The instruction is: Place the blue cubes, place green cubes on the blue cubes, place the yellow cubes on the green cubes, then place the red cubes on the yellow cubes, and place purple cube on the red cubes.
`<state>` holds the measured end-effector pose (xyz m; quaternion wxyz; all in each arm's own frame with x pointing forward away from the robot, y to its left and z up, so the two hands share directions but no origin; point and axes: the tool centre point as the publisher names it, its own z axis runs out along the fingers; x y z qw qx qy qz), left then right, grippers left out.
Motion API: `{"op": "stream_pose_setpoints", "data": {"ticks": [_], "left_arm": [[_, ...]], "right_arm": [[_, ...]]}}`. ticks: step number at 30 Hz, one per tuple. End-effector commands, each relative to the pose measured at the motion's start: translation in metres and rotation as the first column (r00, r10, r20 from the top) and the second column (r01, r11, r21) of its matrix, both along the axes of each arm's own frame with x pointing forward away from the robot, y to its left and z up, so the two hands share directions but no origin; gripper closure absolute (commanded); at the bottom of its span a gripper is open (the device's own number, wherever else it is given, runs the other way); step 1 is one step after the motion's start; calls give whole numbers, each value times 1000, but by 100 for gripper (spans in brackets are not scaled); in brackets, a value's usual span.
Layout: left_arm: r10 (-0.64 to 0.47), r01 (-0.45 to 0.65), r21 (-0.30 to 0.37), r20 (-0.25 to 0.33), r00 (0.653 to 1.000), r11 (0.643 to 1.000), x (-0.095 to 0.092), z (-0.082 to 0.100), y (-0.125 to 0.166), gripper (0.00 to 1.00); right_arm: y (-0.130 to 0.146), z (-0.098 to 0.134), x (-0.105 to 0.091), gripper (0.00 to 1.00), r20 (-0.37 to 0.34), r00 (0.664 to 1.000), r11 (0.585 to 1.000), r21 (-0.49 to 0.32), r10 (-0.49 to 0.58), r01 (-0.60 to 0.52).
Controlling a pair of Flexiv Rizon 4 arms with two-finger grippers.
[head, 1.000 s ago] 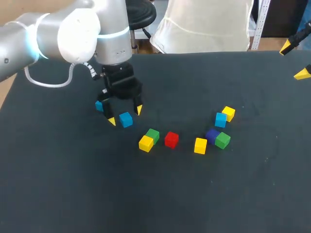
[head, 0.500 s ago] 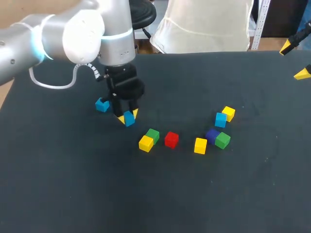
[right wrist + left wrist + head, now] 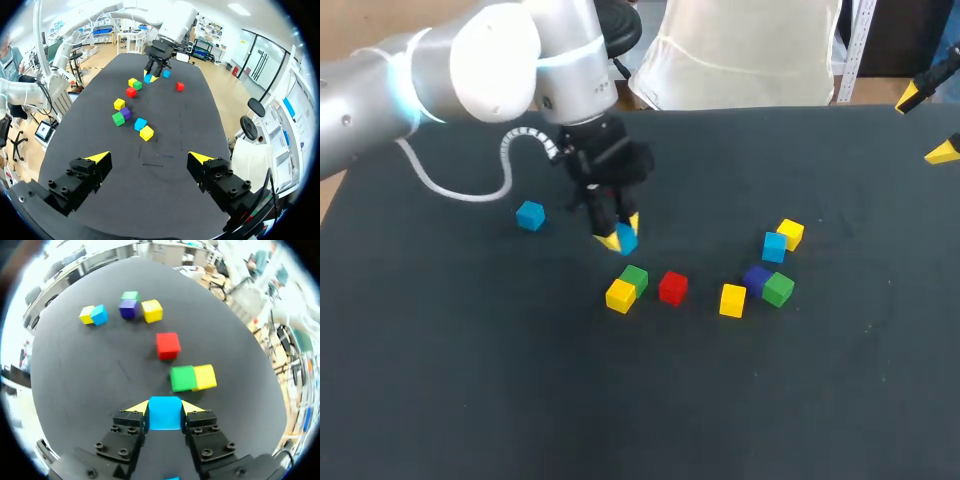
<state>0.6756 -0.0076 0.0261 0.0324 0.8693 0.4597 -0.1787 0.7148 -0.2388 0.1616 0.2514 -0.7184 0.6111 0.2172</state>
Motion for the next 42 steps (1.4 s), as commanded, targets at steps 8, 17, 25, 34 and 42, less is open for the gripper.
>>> {"op": "stream_pose_setpoints", "data": {"ticks": [8,17,25,34,42], "left_arm": [[238,-235,49,-76,968,971,21,-3,-47,100],[389,-385,57,-122,913,921,21,-10,-72,100],[426,-420,81,-103,899,904,25,-16,-78,100],[452,-441,112,-104,886,890,23,-21,-73,100],[448,-437,112,-107,888,892,22,-24,-75,100]], "right_arm": [[0,0,0,0,1,1000,1000,0,-1,1],[0,0,0,0,1,1000,1000,0,-1,1],[0,0,0,0,1,1000,1000,0,-1,1],[0,0,0,0,1,1000,1000,0,-1,1],[0,0,0,0,1,1000,1000,0,-1,1]]}}
